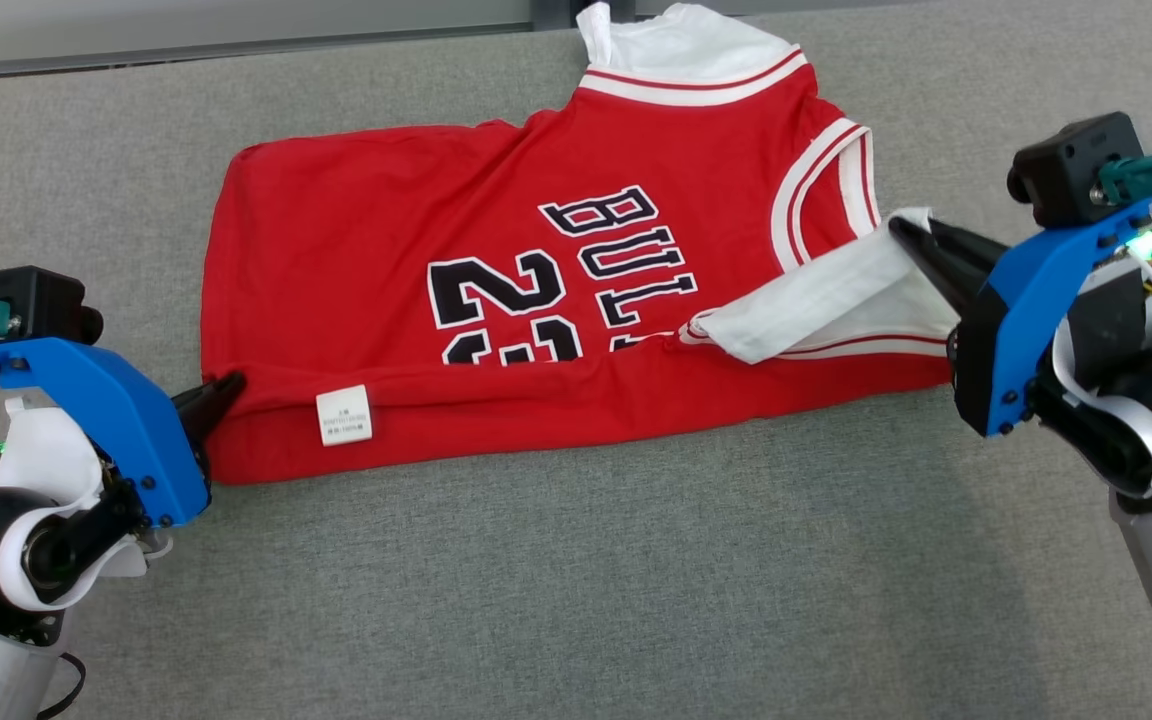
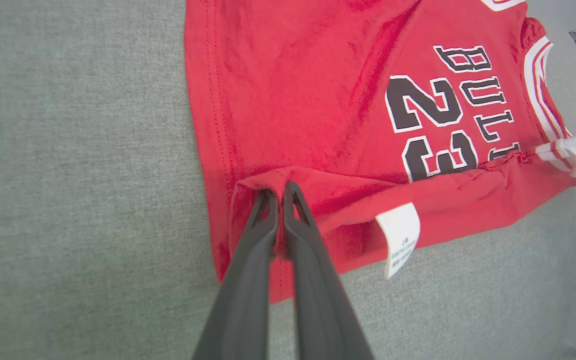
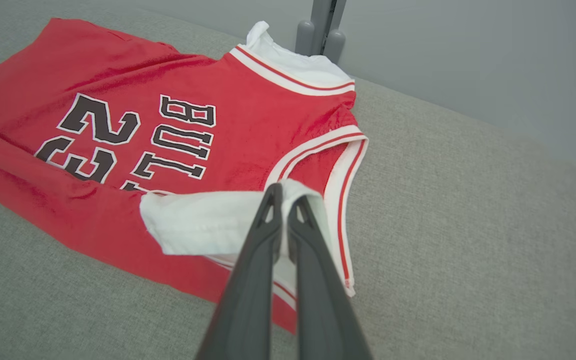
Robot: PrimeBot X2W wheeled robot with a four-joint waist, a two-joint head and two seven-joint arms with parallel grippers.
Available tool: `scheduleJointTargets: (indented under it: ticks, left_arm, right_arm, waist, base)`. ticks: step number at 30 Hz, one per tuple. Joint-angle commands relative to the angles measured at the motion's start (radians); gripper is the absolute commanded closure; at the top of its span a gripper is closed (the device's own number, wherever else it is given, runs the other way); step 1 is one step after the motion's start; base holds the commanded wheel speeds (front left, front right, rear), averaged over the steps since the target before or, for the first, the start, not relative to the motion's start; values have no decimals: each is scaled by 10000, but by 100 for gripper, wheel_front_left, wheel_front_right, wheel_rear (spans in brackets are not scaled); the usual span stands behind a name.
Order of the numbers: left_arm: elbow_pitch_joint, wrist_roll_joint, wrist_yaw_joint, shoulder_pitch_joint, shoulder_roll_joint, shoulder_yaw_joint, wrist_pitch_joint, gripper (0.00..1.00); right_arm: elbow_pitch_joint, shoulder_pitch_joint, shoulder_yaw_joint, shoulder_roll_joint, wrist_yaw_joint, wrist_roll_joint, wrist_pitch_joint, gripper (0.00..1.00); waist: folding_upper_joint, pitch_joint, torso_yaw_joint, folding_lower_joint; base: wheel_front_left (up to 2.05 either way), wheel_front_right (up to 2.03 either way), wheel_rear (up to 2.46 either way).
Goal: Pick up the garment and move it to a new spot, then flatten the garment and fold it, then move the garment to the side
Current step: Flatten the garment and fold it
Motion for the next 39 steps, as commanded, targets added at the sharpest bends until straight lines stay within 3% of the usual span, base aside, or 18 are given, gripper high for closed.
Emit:
scheduleJointTargets:
  ticks: [1, 13, 14, 15, 16, 17, 23, 27, 34, 39]
  left_arm:
    - [111, 112, -50, -128, -27, -37, -80, 100]
    - [699, 59, -297, -275, -496, -280, -368, 100]
    - [739, 30, -313, -274, -550, -292, -378, 100]
    - [781, 13, -345, -276, -612, -302, -446, 92]
    - [826, 14, -376, -278, -660, -298, -515, 61]
    - [888, 5, -390, -278, -712, -268, -629, 0]
    - [1304, 264, -565, -25, -1145, -64, -1915, 0]
    - [1487, 595, -504, 429, -1634, 207, -3551, 0]
    - [2045, 1679, -239, 1588, -2312, -42, -6035, 0]
    - [2711, 2612, -29, 1871, -2695, -751, -6838, 0]
  right_arm:
    - [250, -344, 103, -88, 1, 102, -303, 100]
    - [1944, -1414, 507, -41, -1, -179, -2594, 100]
    - [2084, -1462, 530, -16, -1, -232, -2730, 85]
    - [2226, -1502, 540, 0, -1, -277, -2868, 52]
    - [2398, -1527, 508, 35, -1, -301, -2975, 0]
    - [2556, -1548, 511, 69, -1, -317, -3077, 0]
    - [3196, -1345, 405, 200, -1, -401, -3671, 0]
    - [3500, -804, 12, 209, 1, -472, -3807, 0]
    - [3411, 681, -1273, 372, 1, -816, -3548, 0]
    - [3131, 1875, -2619, 906, 1, -1335, -3592, 0]
  waist:
    - [0, 88, 54, -3]
    - [0, 243, 369, -3]
    - [0, 225, 391, -3]
    - [0, 202, 418, -3]
    - [0, 177, 443, -3]
    - [0, 139, 476, -3]
    - [0, -247, 668, -3]
    - [0, -689, 868, -3]
    - [0, -1521, 1201, -3]
    - [0, -1816, 1368, -3]
  base:
    - [0, 0, 0]
    - [0, 0, 0]
    - [0, 0, 0]
    - [0, 0, 0]
    - [0, 0, 0]
    - [0, 0, 0]
    - [0, 0, 0]
    - [0, 0, 0]
    - [0, 0, 0]
    - [0, 0, 0]
